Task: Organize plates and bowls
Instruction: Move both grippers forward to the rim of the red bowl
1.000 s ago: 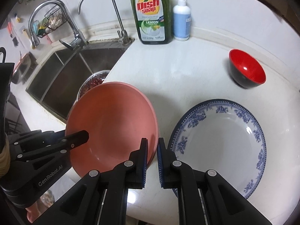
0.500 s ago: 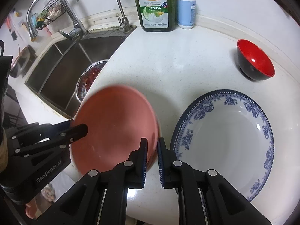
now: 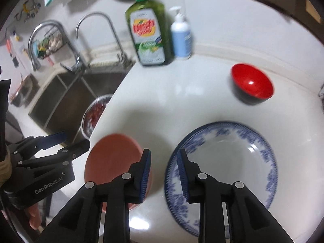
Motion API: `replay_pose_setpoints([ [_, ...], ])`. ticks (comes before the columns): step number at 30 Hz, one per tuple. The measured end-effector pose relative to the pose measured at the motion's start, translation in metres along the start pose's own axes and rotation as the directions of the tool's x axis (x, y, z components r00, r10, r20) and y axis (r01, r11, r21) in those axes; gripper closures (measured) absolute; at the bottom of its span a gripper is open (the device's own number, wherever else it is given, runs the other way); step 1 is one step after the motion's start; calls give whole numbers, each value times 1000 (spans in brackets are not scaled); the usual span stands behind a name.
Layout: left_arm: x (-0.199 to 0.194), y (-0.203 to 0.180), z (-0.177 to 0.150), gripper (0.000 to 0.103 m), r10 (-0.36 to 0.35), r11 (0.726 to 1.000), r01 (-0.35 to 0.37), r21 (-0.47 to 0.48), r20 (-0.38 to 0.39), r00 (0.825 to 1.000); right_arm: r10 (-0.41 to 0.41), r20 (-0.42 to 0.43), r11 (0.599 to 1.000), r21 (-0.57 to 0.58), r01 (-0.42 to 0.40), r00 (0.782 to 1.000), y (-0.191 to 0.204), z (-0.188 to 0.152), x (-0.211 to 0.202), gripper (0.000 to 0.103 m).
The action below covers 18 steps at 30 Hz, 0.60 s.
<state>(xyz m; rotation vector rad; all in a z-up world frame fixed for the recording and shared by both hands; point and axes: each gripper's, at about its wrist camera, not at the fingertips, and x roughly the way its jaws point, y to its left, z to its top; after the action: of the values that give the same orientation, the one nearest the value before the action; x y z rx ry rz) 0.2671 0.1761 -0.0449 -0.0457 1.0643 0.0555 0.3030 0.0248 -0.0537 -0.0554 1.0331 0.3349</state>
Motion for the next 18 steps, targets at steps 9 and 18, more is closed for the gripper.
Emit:
replay_pose_setpoints([
  [9,-8,-49,46,38,-54,992,47,121,60,997,-64,110,997,60,58,992,-43,24,-31,65],
  [18,5,-98,100,36,-95,974,77,213,76,993,-126,144,985,136,106,982,-97,54,-31,65],
])
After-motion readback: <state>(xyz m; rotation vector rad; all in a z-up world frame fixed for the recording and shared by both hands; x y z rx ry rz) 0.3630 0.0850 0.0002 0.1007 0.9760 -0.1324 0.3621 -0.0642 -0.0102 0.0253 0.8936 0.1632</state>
